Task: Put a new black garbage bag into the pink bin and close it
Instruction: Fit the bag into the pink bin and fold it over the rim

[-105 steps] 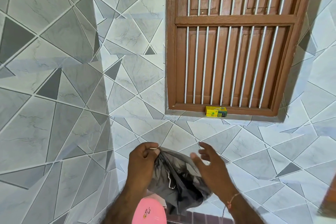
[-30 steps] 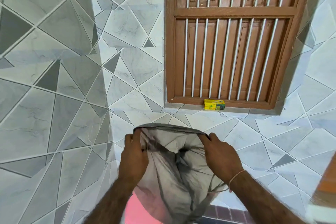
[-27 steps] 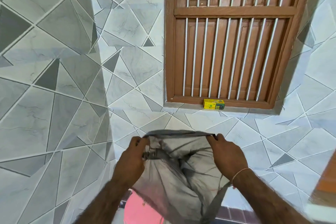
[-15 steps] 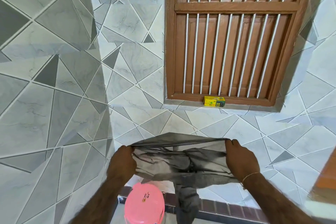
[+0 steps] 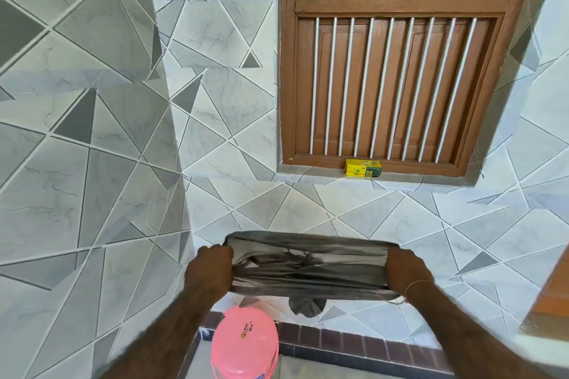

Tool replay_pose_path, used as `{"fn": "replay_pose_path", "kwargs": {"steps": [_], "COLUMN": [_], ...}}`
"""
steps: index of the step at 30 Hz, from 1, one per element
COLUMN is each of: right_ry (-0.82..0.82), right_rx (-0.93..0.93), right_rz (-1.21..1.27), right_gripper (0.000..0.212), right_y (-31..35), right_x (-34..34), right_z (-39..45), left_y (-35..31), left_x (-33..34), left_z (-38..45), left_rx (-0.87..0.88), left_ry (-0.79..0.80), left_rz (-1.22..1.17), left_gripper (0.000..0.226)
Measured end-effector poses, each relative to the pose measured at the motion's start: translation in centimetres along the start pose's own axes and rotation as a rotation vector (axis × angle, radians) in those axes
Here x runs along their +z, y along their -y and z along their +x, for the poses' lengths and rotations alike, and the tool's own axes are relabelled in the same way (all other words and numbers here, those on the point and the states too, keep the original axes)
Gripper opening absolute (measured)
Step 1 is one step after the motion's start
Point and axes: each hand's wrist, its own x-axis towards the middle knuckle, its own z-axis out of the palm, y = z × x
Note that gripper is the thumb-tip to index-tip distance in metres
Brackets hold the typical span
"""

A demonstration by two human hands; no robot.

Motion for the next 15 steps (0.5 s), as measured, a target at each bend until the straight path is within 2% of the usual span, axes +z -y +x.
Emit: {"fn": "replay_pose_path", "kwargs": {"steps": [3, 4, 6, 7, 8, 10, 11, 12, 13, 14, 15], "right_ry": [0.093, 0.068, -0.095, -0.223, -0.389, -0.74, -0.84, -0.775, -0.524, -0.167, 0.087], "right_rx": [0.069, 0.053, -0.006, -0.042, -0.09, -0.179, -0.202, -0.217, -0.235, -0.215, -0.172], "right_rz": [0.246, 0.241, 0.205, 0.218, 0.256, 0.345, 0.317, 0.182, 0.007, -0.097, -0.149], "right_gripper": [0.055, 0.062, 0.074, 0.074, 0.068, 0.048, 0.038, 0.033, 0.031, 0.034, 0.039], "right_y": [1.3, 1.8, 3.2, 4.0, 4.9, 6.4, 6.7, 6.5, 5.9, 5.4, 4.4], "right_x": [-0.7, -1.7, -5.5, -8.2, -11.1, -15.5, -16.1, -14.9, -12.1, -8.3, -4.5], "right_z": [1.4, 2.0, 3.0, 3.4, 3.7, 4.4, 4.7, 5.2, 5.3, 4.6, 4.5], "left_y": [-1.3, -1.8, -2.8, -3.5, -4.2, -5.4, -5.4, -5.2, -4.6, -3.6, -2.5], "left_x": [-1.8, -2.9, -7.0, -9.8, -12.9, -17.3, -17.7, -16.1, -12.3, -7.7, -3.1], "left_z": [1.8, 2.9, 5.4, 6.3, 6.9, 7.2, 6.9, 6.6, 5.9, 4.5, 3.9], "left_rx": [-0.115, -0.125, -0.105, -0.078, -0.042, 0.006, 0.012, 0.03, 0.043, 0.064, 0.05], "left_ry": [-0.036, -0.041, -0.119, -0.226, -0.408, -0.828, -0.966, -0.932, -0.685, -0.33, -0.046], "left_rz": [-0.183, -0.243, -0.306, -0.342, -0.394, -0.47, -0.412, -0.272, -0.079, 0.063, 0.112], "left_gripper": [0.039, 0.043, 0.048, 0.048, 0.045, 0.038, 0.037, 0.041, 0.049, 0.058, 0.062]}}
